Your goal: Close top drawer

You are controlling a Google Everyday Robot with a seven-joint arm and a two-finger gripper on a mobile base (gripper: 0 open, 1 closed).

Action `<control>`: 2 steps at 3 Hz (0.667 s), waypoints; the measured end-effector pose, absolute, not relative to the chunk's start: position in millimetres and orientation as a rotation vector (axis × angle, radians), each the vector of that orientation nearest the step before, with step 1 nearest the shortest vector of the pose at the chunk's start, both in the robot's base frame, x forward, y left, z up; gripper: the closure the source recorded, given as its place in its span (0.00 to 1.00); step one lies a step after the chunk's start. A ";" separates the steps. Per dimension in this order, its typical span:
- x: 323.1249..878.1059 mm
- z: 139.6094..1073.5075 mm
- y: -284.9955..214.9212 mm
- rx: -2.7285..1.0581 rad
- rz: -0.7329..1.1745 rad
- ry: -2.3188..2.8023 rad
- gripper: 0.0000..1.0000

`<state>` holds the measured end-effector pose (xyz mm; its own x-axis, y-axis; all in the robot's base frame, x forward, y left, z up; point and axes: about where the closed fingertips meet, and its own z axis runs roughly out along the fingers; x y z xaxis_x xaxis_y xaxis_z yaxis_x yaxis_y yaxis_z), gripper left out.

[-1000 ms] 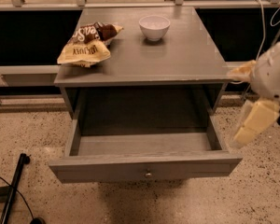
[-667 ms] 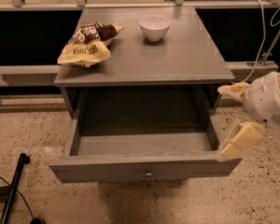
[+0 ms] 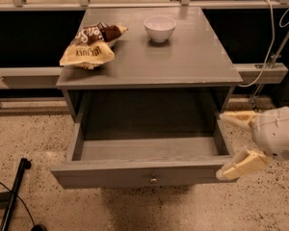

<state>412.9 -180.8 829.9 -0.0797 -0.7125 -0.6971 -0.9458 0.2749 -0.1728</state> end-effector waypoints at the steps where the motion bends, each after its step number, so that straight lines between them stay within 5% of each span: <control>1: 395.3 804.3 -183.5 -1.516 0.409 1.886 0.39; 2: 377.7 772.7 -178.0 -1.519 0.374 1.951 0.62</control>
Offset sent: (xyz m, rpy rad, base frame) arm -0.0623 0.0103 -0.1283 -0.1655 0.1024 -0.1319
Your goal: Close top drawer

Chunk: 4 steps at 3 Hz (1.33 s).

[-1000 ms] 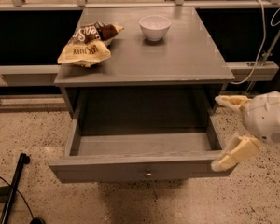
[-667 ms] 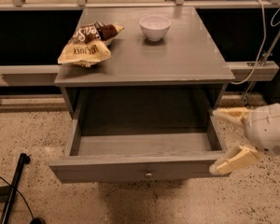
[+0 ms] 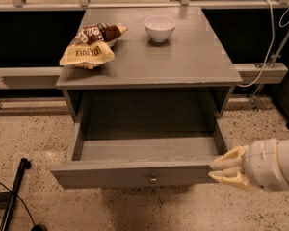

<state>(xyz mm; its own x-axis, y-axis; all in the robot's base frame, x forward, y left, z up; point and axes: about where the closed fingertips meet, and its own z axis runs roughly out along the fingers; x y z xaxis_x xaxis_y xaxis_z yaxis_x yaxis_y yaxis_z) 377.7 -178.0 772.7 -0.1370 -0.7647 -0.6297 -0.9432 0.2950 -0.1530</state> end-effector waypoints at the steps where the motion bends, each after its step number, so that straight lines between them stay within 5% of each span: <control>1: 372.7 758.2 -177.0 -1.512 0.372 1.972 0.86; 2: 372.6 760.8 -175.5 -1.510 0.369 1.963 1.00; 4: 385.8 670.8 -157.8 -1.431 0.306 2.006 1.00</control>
Offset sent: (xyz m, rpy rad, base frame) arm -0.0059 0.0017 -0.0151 0.0052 -0.0020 -0.0224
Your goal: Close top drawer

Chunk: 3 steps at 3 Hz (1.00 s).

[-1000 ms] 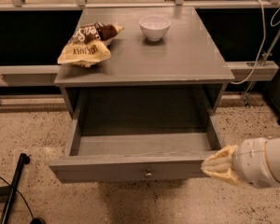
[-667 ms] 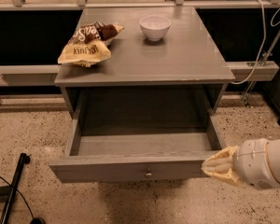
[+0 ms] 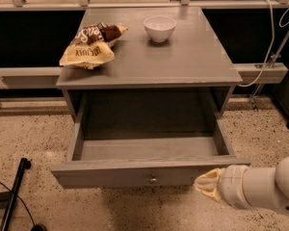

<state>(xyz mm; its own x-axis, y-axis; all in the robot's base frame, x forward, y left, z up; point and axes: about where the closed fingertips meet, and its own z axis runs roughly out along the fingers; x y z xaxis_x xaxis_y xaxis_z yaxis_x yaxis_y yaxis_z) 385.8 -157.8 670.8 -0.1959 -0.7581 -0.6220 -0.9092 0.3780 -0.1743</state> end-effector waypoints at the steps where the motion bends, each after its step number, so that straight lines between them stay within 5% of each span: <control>1: 405.3 626.7 -158.6 -1.350 0.215 1.996 1.00; 3: 440.5 613.2 -155.2 -1.294 0.137 1.903 1.00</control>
Offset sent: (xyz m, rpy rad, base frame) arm 0.0572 0.0000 -0.0687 0.0126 -0.2317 -0.1018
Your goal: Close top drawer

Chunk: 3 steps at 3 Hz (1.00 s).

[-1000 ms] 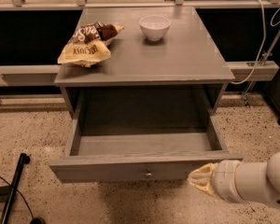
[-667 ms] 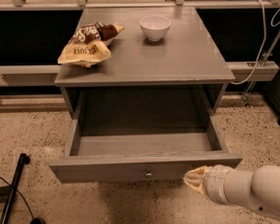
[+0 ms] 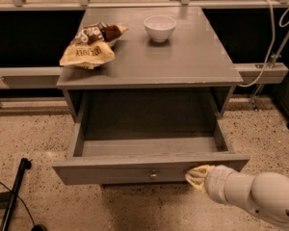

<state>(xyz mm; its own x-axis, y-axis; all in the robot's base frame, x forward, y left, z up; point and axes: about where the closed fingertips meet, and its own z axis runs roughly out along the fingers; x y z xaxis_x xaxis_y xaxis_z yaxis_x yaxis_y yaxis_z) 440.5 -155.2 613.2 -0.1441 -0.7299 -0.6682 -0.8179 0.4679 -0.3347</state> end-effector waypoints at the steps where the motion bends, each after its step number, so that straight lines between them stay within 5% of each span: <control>1: 457.4 615.1 -149.8 -1.285 0.123 1.869 1.00; 3: 463.5 617.8 -146.4 -1.289 0.123 1.819 1.00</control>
Offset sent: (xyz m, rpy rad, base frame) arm 0.0169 0.0054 0.0019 0.0093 -0.0354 0.0028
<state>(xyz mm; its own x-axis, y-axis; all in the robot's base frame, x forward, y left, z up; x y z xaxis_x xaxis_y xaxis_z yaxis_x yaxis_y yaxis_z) 463.5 -146.4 617.8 -0.0768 -0.7161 -0.6937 -0.8031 0.4568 -0.3826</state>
